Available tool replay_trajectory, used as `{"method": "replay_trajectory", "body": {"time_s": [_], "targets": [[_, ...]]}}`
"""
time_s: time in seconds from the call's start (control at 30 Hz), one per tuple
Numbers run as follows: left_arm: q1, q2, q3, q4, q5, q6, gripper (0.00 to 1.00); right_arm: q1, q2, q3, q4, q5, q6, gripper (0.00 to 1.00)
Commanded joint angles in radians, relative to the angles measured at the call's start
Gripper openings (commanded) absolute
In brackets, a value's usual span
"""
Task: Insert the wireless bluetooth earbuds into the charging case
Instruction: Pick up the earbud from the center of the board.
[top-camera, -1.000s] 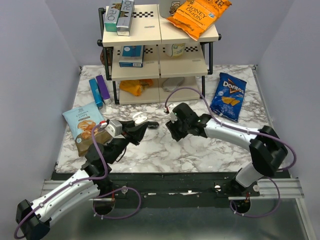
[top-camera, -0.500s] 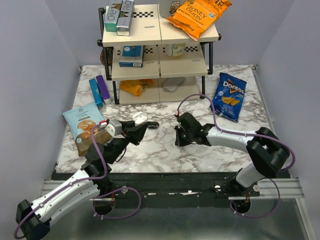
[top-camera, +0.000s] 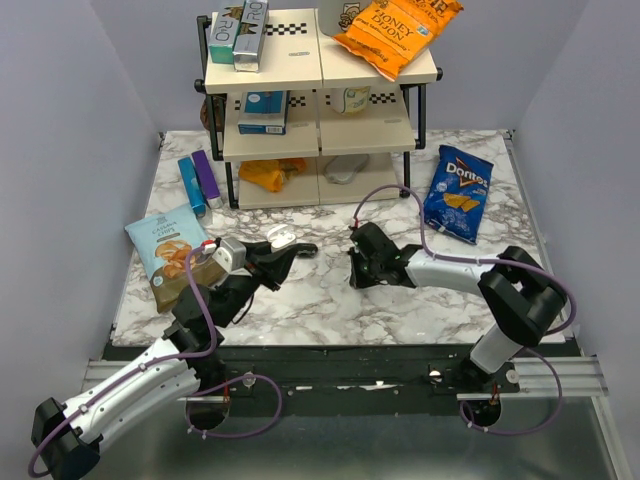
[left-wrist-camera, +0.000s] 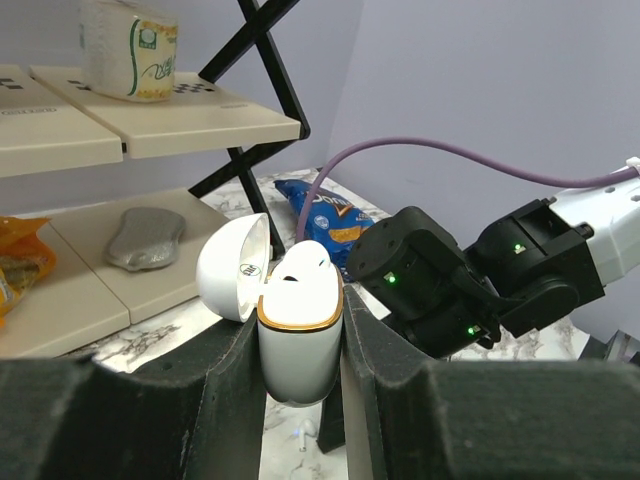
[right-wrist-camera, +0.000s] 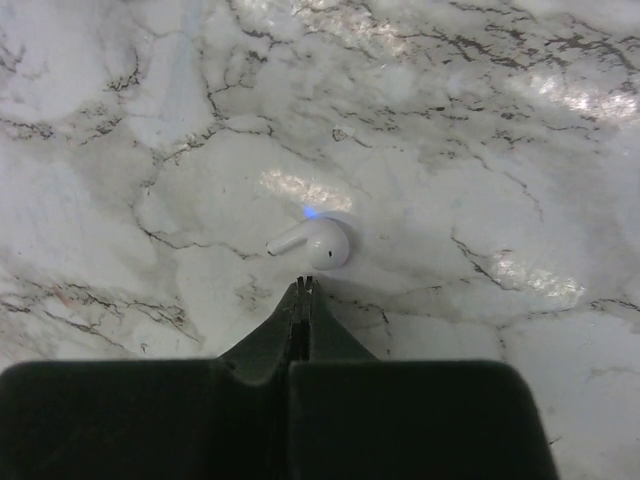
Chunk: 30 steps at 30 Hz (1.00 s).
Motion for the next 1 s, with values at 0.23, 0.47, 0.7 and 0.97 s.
{"method": "replay_trajectory", "body": {"time_s": [0.23,0.47,0.7,0.97], "targets": [[0.002,0.007,-0.001,0.015,-0.01,0.002,0.0,-0.019,0.059,0.067,-0.035,0.132,-0.078,0.01],[0.002,0.01,-0.002,0.015,-0.01,0.002,0.0,-0.024,0.075,0.096,-0.05,0.164,-0.118,0.01],[0.002,0.004,-0.001,0.007,-0.007,0.005,0.0,-0.024,-0.002,0.086,-0.101,0.196,-0.133,0.1],[0.002,0.002,-0.006,0.011,-0.007,0.0,0.0,-0.016,-0.089,0.158,-0.136,0.062,-0.305,0.53]]}}
